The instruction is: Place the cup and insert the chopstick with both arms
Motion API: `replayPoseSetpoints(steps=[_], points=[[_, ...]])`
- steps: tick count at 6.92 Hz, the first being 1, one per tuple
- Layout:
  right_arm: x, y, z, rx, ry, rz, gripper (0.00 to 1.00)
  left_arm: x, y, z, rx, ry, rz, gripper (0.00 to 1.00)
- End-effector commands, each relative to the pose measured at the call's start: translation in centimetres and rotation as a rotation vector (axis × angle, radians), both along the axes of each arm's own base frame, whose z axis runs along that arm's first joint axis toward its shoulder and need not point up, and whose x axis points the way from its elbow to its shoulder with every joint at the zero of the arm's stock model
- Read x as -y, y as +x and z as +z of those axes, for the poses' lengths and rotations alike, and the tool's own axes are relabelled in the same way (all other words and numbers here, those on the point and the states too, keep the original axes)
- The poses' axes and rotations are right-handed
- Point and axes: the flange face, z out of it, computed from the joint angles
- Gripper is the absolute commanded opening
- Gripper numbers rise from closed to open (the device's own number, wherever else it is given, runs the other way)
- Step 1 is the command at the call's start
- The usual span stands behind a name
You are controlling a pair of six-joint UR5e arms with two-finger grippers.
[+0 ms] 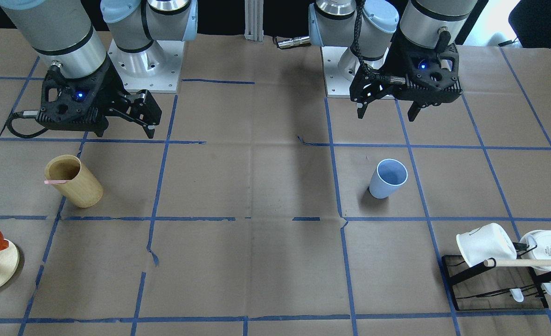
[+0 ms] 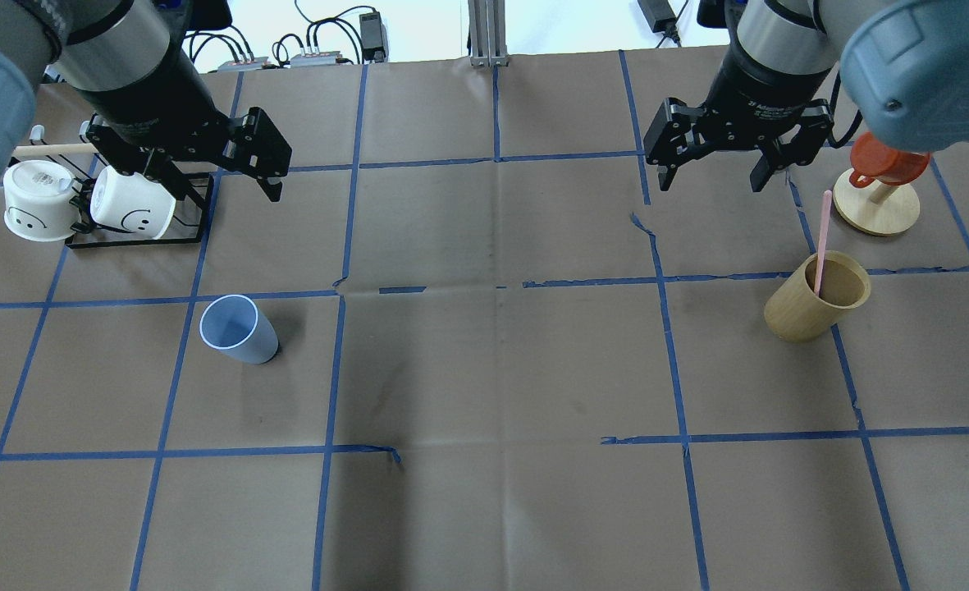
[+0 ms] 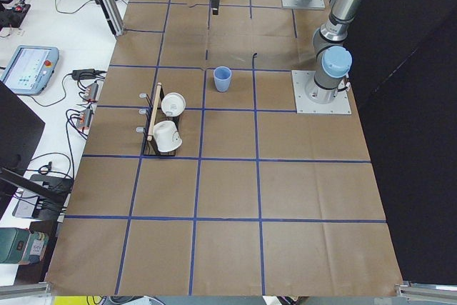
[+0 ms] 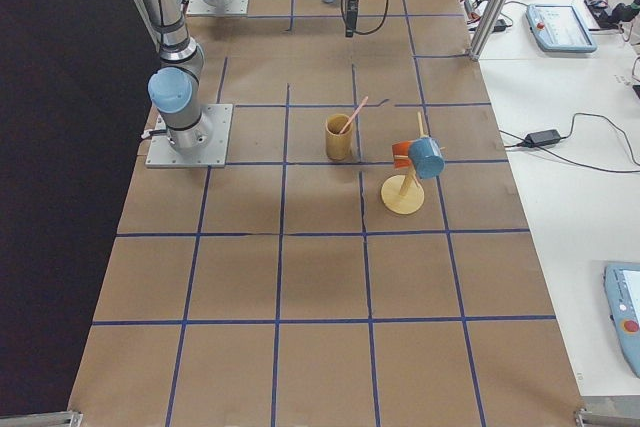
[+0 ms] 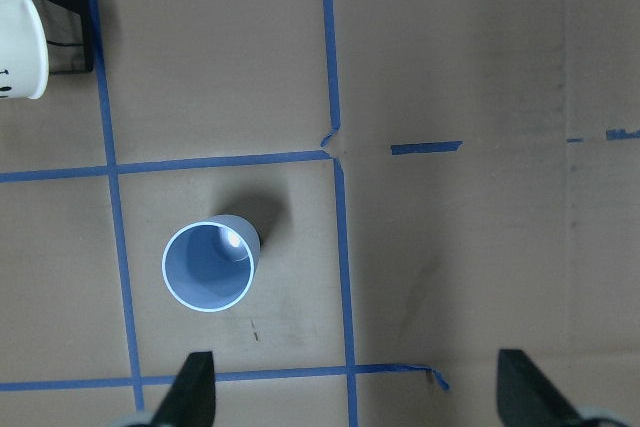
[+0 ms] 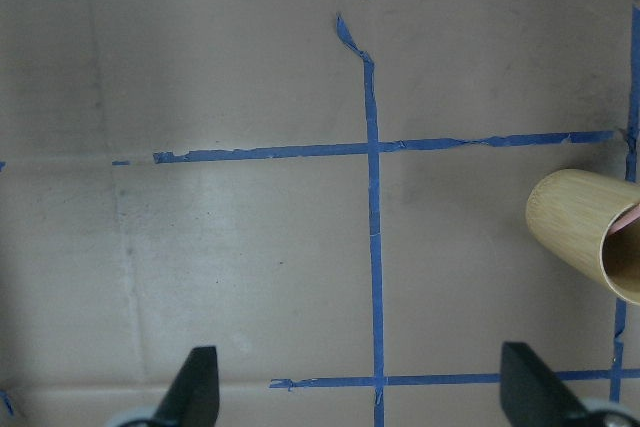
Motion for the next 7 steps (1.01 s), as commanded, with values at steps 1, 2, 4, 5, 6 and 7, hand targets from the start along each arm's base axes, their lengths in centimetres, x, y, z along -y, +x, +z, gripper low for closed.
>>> replayPoseSetpoints(steps=[1, 2, 4, 5, 6, 7], points=[[0.0, -0.1, -0.7, -0.002, 0.015, 0.012, 1.0, 0.3, 1.0, 0.0, -0.001, -0.001, 0.016, 1.0], [0.0, -0.1, -0.7, -0.005, 0.013, 0.013, 1.0, 0.2, 1.1, 0.1, -0.002, -0.001, 0.019, 1.0], [0.6, -1.0, -0.5, -0.011, -0.002, 0.166, 1.0, 0.2, 1.1, 0.7, -0.004, -0.015, 0.019, 1.0], [0.7, -2.0, -0.5, -0.014, -0.006, 0.302, 1.0, 0.2, 1.1, 0.4, -0.005, -0.01, 0.019, 1.0], [1.0, -3.9, -0.3, -0.019, -0.024, 0.479, 1.0, 0.1, 1.2, 0.4, -0.004, -0.008, 0.021, 1.0], [1.5, -6.5, -0.5, -0.018, -0.024, 0.571, 1.0, 0.0, 1.3, 0.5, -0.002, -0.011, 0.022, 1.0]])
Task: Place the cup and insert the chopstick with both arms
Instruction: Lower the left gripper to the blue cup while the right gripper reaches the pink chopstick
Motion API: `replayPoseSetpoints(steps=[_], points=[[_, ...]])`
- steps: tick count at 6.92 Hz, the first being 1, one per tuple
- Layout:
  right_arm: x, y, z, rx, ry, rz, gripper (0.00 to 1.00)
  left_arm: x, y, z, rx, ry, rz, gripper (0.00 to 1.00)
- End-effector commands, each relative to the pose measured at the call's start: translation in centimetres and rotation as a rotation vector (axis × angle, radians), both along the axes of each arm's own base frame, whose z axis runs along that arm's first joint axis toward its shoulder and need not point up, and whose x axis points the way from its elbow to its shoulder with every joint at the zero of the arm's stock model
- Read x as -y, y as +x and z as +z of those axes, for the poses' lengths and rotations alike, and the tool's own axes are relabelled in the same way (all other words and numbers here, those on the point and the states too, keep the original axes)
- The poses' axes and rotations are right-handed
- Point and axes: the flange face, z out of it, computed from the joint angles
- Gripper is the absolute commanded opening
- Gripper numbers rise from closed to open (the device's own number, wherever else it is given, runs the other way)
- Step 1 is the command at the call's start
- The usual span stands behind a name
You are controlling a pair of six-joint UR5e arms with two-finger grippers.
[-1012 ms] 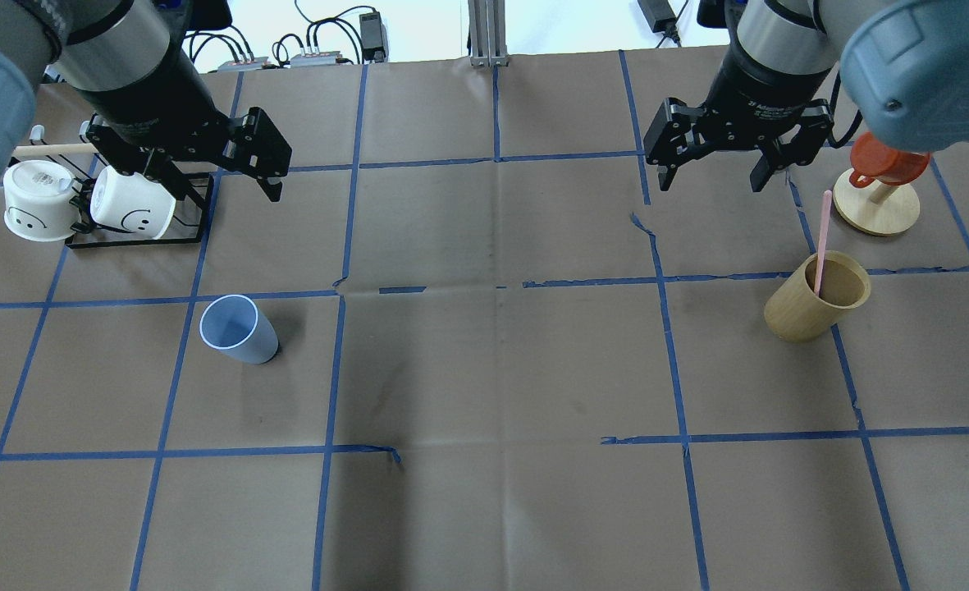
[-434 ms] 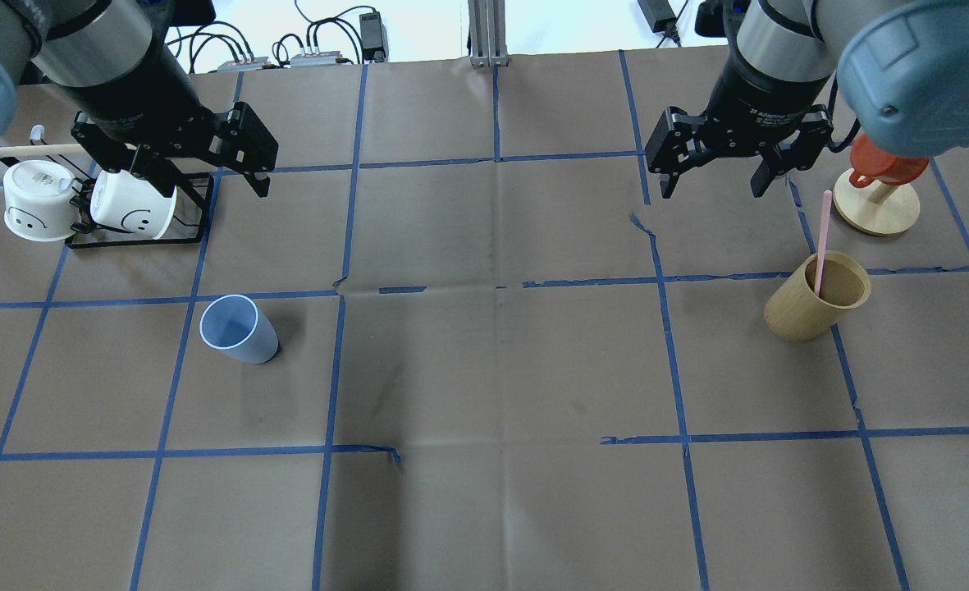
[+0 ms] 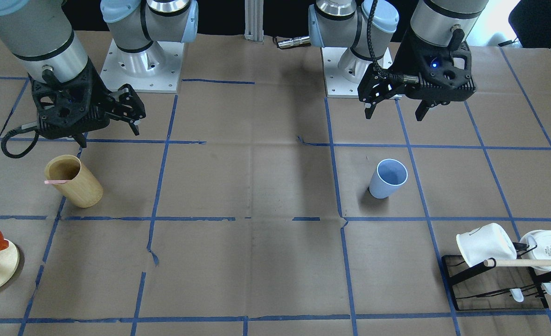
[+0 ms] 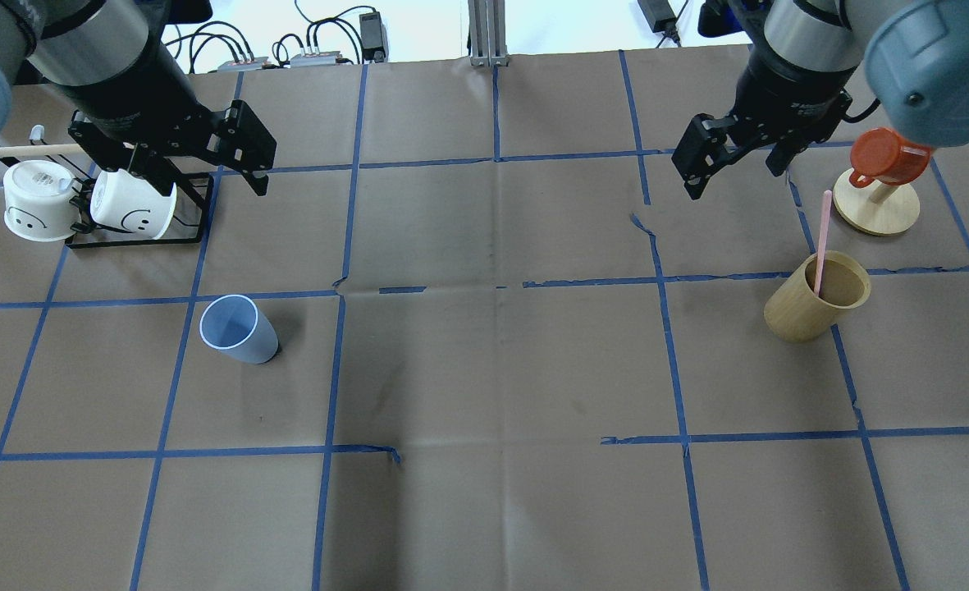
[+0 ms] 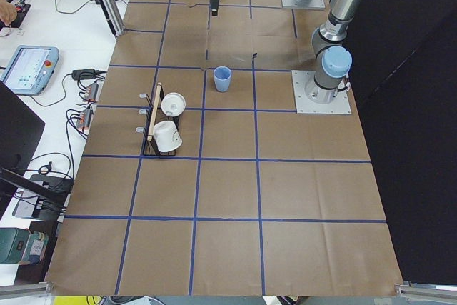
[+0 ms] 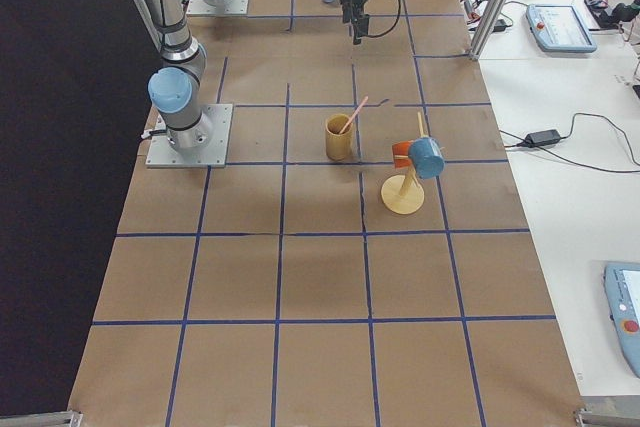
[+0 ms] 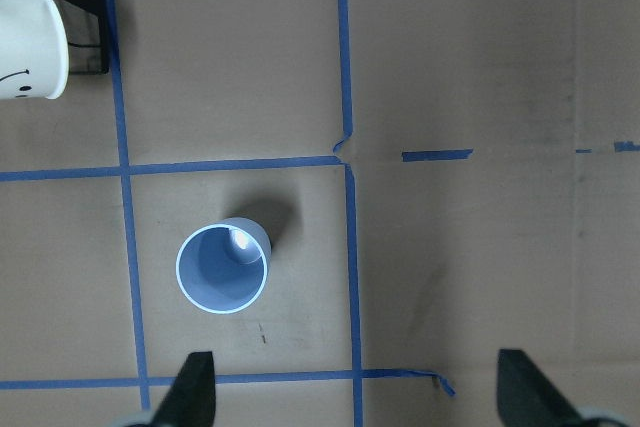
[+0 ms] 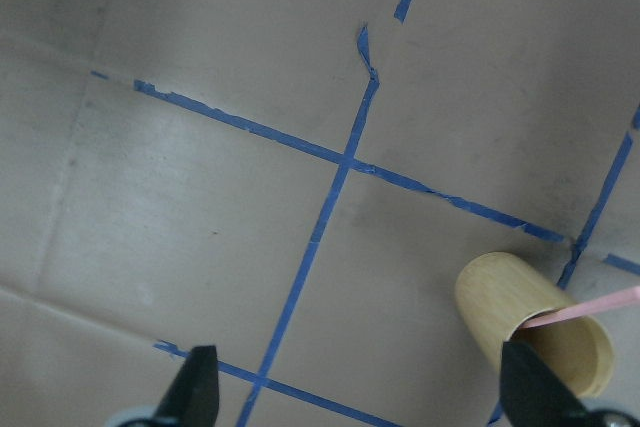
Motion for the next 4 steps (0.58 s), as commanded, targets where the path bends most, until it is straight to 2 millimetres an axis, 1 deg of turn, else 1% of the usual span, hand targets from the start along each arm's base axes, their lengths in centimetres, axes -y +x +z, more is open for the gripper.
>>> replayPoseSetpoints(steps=[1, 2, 3, 4], points=[[1.0, -8.0, -0.9, 0.009, 0.023, 0.037, 1.0, -0.2, 0.1, 0.1, 0.001, -0.001, 0.001, 1.0], [1.6, -9.8, -1.9, 0.001, 0.029, 0.018, 1.0, 0.2, 0.3, -0.6, -0.001, 0.011, -0.017, 1.0], [2.8, -11.2, -3.9, -0.09, 0.084, -0.008, 1.0, 0.7, 0.8, -2.0, 0.0, 0.035, -0.012, 1.0], [5.1, -12.9, -7.0, -0.113, 0.145, -0.063, 1.0, 1.0, 2.5, -3.0, -0.001, 0.052, 0.021, 1.0]])
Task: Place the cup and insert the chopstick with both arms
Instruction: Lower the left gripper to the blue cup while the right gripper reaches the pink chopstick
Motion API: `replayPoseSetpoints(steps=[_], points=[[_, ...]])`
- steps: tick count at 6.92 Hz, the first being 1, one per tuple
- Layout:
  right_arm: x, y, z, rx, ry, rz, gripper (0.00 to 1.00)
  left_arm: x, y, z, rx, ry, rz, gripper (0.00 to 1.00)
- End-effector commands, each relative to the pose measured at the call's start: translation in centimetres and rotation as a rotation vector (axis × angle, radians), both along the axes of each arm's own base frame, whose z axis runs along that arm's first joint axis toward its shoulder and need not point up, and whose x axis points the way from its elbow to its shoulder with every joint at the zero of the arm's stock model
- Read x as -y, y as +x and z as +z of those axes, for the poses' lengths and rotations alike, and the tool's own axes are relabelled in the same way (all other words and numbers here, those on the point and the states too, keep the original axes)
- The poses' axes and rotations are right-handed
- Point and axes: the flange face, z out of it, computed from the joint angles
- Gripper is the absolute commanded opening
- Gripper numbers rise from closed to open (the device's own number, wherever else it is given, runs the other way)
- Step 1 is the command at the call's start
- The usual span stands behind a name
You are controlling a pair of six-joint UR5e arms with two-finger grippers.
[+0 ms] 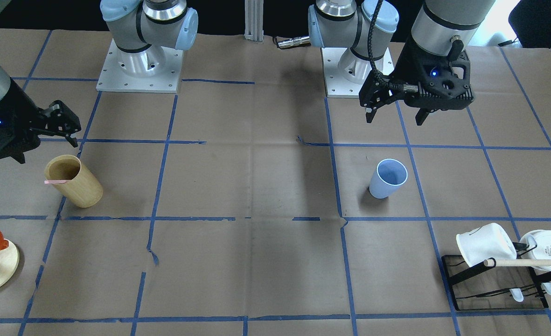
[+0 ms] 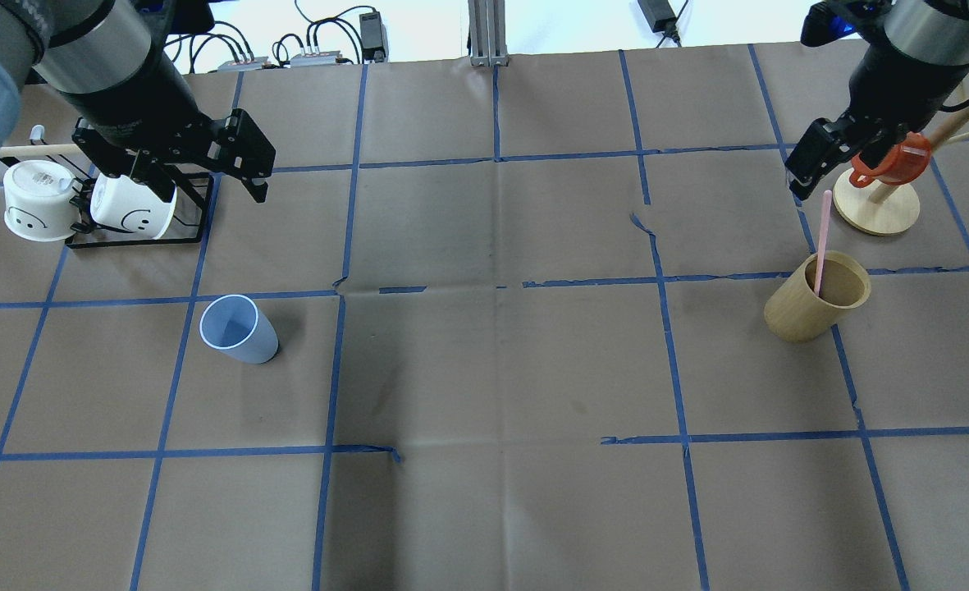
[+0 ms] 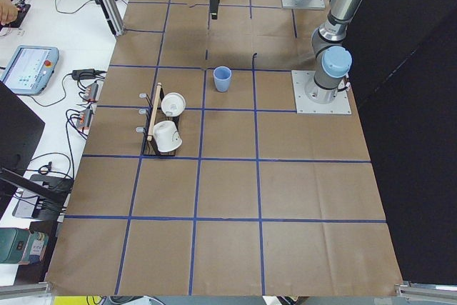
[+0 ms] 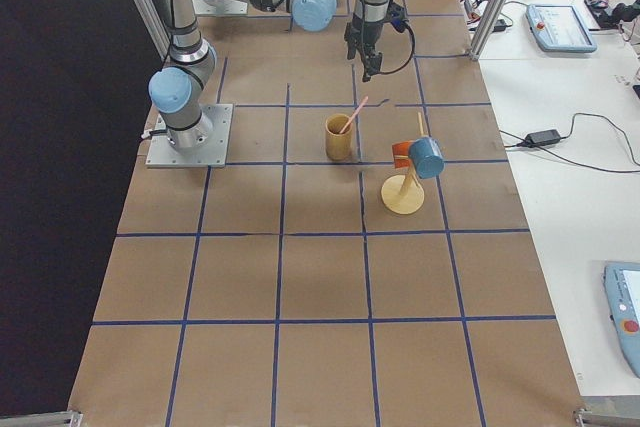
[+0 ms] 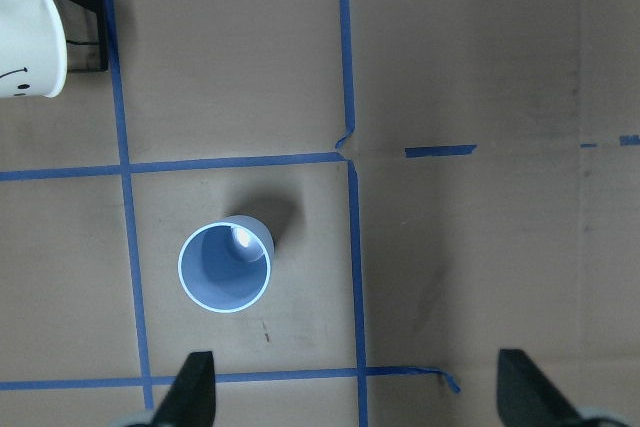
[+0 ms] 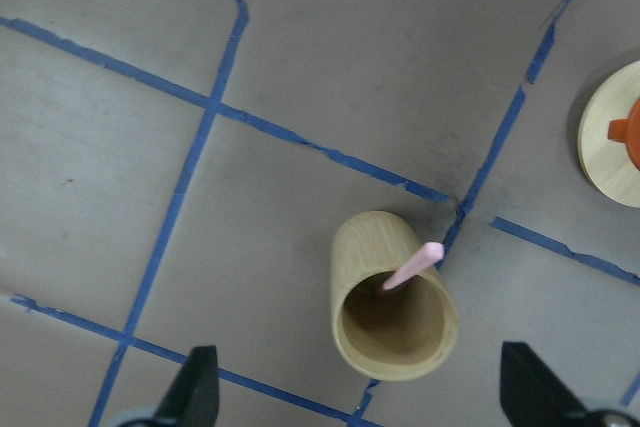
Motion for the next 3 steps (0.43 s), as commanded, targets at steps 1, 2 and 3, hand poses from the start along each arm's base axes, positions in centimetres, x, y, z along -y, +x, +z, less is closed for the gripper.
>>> replayPoseSetpoints(steps=[1, 2, 3], points=[[3.8, -2.6, -3.5, -0.052, 0.058, -0.109, 1.0, 1.3, 4.9, -3.9, -0.011, 0.076, 0.079, 1.0], [4.5, -2.4, -3.4, -0.061, 0.05, -0.16, 1.0, 1.2, 7.9, -6.9, -0.031, 0.128, 0.081, 1.0], [4.9, -2.3, -4.6, -0.063, 0.068, -0.239, 1.0, 1.8, 9.0, -10.0, -0.031, 0.101, 0.066, 1.0]])
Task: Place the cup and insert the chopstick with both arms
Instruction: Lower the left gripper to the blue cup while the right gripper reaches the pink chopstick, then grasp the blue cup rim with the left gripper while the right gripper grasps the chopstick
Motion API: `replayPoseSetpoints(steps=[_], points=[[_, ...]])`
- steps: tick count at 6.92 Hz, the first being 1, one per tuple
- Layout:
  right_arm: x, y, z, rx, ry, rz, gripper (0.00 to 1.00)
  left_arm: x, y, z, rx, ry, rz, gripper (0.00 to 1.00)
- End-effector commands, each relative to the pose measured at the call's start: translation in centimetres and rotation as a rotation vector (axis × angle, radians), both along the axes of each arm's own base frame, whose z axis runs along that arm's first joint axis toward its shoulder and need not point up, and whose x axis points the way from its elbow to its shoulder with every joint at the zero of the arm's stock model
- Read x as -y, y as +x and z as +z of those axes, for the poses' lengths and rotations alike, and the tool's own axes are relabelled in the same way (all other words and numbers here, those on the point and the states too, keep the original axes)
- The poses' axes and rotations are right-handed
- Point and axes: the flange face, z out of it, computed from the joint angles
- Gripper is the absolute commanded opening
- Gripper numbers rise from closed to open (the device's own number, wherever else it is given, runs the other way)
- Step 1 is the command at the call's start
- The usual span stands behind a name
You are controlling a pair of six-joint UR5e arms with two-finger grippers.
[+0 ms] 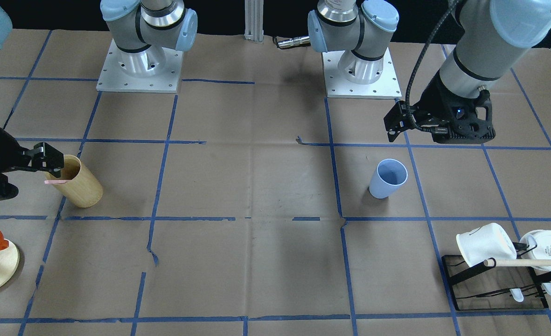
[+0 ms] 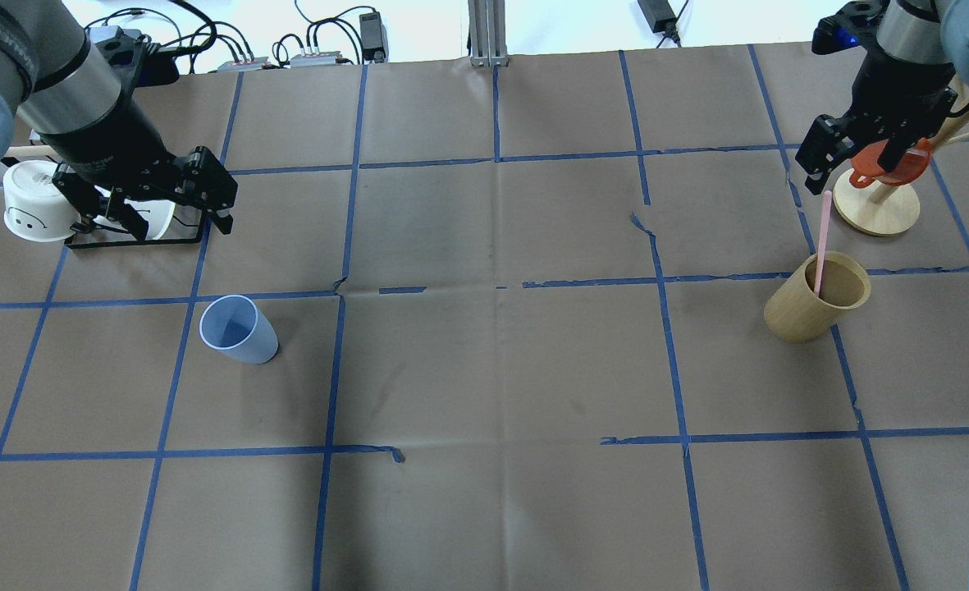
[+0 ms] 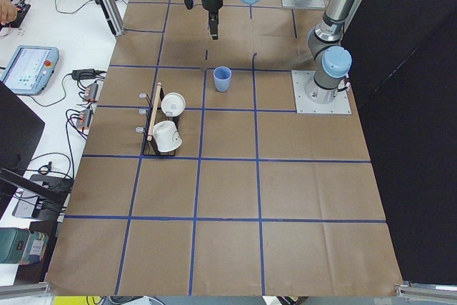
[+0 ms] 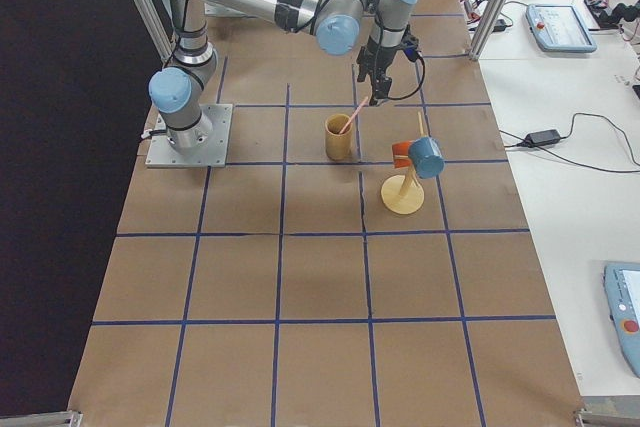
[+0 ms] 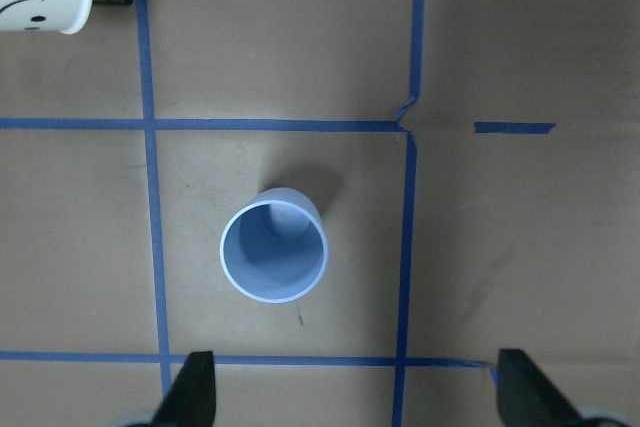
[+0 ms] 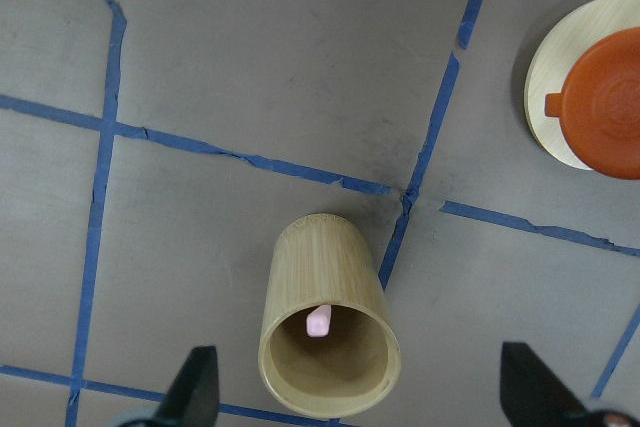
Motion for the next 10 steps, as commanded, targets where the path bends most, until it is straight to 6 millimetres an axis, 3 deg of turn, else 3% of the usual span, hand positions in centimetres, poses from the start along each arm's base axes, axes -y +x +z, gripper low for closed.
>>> replayPoseSetpoints(steps=[1, 3, 5, 6, 8, 9, 10], points=[[1.2, -0.1, -2.0, -0.006, 0.031, -0.083, 1.0, 0.5, 2.3, -6.5, -0.005, -0.016, -0.009, 1.0], [1.1, -0.1, -3.8, 0.004, 0.084, -0.078, 1.0, -0.7, 2.4, -10.8, 0.003, -0.02, -0.035, 1.0], [0.6, 0.0, -4.0, 0.011, 0.128, -0.076, 0.98, -1.7, 5.2, -15.3, -0.006, 0.017, 0.016, 1.0], [0.7, 0.0, -4.0, 0.01, 0.124, -0.076, 0.95, -2.3, 5.7, -16.6, -0.007, 0.017, 0.03, 0.98], [0.5, 0.0, -4.0, 0.011, 0.128, -0.076, 0.8, -2.0, 6.3, -17.1, 0.0, 0.001, 0.047, 0.91], [0.5, 0.0, -4.1, 0.012, 0.131, -0.076, 0.67, -1.9, 6.4, -17.9, -0.004, 0.017, 0.05, 0.71], [0.6, 0.0, -4.1, 0.011, 0.128, -0.077, 0.54, -1.7, 6.4, -18.2, -0.007, 0.02, 0.043, 0.44]])
